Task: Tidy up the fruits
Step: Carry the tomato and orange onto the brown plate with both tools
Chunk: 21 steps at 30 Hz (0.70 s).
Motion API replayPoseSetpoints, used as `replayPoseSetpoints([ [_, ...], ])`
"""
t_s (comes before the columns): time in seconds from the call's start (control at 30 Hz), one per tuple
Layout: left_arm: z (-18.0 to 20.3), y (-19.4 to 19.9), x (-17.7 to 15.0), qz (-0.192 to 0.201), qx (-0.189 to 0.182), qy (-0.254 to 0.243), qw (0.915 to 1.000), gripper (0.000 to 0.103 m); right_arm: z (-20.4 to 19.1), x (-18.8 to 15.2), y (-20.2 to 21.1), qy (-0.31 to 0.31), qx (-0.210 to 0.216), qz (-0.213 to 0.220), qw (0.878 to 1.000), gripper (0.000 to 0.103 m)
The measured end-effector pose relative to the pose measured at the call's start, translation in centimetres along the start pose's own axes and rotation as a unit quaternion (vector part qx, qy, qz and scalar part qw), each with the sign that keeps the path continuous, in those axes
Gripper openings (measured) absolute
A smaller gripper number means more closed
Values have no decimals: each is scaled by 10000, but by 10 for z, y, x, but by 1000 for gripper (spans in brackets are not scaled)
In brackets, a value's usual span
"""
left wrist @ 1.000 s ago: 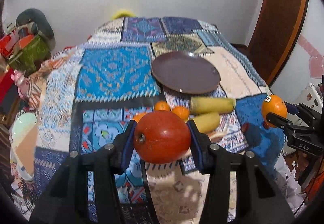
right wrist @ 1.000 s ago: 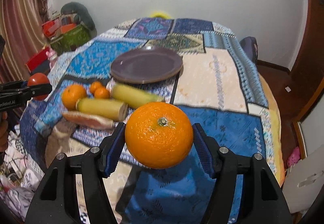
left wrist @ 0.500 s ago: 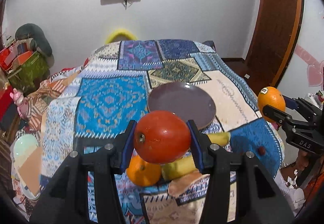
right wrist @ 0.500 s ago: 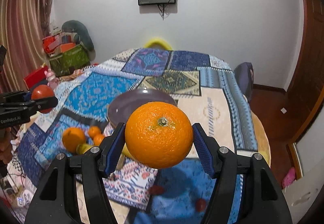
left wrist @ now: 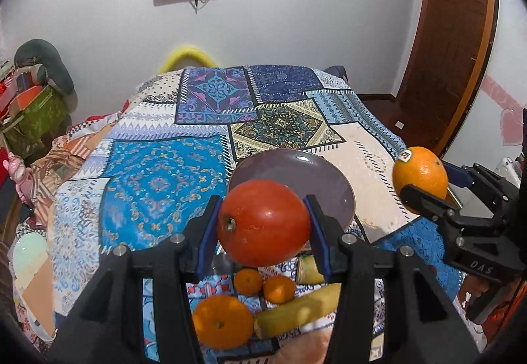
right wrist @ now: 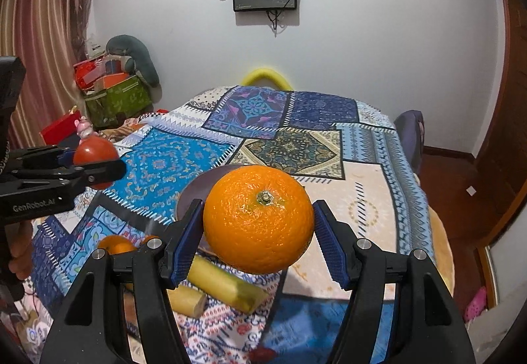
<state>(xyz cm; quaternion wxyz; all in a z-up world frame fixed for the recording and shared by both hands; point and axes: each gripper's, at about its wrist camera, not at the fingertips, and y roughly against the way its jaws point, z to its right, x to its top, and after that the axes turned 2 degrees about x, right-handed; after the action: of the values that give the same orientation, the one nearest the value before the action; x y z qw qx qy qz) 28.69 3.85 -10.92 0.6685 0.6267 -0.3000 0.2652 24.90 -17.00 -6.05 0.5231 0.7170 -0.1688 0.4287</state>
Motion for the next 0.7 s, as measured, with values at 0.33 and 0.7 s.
replayPoseSetpoints([
  [0.33,-4,-53,13,-239,-15,-27,9997,49,5,7,-54,15,54,-270,9996,62],
  [0.7,-6,-110,14,-656,-111,-37,9978,49,14,10,-101,0,-17,-508,9987,62],
])
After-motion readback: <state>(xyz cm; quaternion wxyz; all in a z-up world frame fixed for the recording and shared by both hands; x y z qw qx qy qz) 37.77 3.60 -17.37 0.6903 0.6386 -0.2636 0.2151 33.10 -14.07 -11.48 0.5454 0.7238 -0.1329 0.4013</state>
